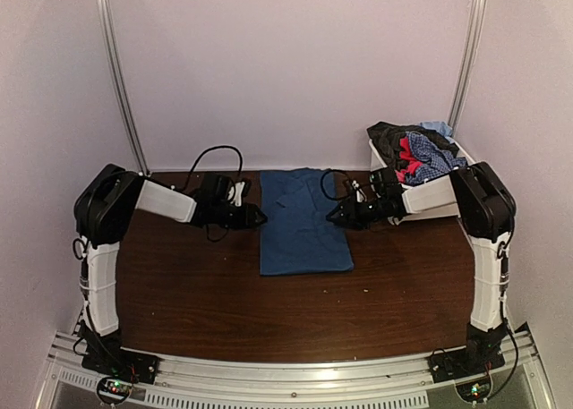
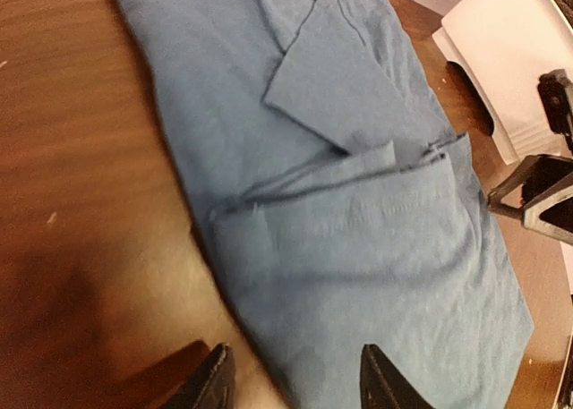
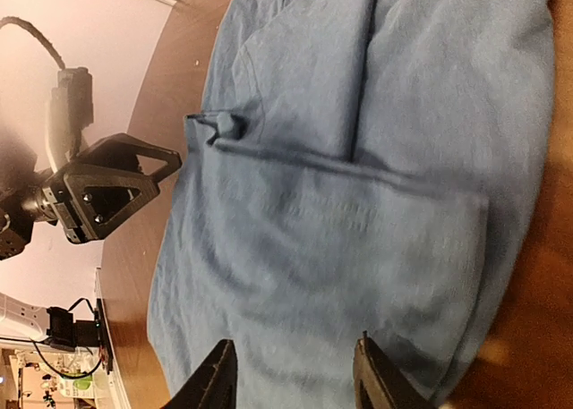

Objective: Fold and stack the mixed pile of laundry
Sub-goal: Smooth out the 2/3-rectangle-folded T-shirt at the center of the board, then pick up the 2/3-rectangle-folded T-shirt from the center of the board.

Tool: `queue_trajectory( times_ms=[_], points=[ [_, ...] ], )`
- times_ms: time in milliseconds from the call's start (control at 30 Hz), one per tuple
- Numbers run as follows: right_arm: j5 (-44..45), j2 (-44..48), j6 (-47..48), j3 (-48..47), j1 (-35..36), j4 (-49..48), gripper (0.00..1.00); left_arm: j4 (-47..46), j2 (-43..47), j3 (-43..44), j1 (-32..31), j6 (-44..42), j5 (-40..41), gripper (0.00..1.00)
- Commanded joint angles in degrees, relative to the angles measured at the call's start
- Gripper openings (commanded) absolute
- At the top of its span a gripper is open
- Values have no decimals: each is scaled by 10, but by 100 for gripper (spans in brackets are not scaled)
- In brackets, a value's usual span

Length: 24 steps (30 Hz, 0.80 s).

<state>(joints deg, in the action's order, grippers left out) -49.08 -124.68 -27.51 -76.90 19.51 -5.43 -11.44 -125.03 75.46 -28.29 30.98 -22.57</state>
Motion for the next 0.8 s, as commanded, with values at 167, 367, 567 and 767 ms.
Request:
queue_trajectory(
  times_ms=[167, 367, 567, 767],
  points=[
    [64, 265, 64, 211, 16, 126, 46, 53, 270, -252, -30, -14, 43, 49],
    [85, 305, 54, 309, 45, 120, 46, 40, 305, -350, -119, 15, 71, 49],
    [101, 271, 45, 344, 58, 80, 43, -15, 268, -363, -160, 57, 65, 47],
    [102, 225, 38, 338, 63, 56, 40, -56, 223, -356, -161, 76, 62, 45]
  ],
)
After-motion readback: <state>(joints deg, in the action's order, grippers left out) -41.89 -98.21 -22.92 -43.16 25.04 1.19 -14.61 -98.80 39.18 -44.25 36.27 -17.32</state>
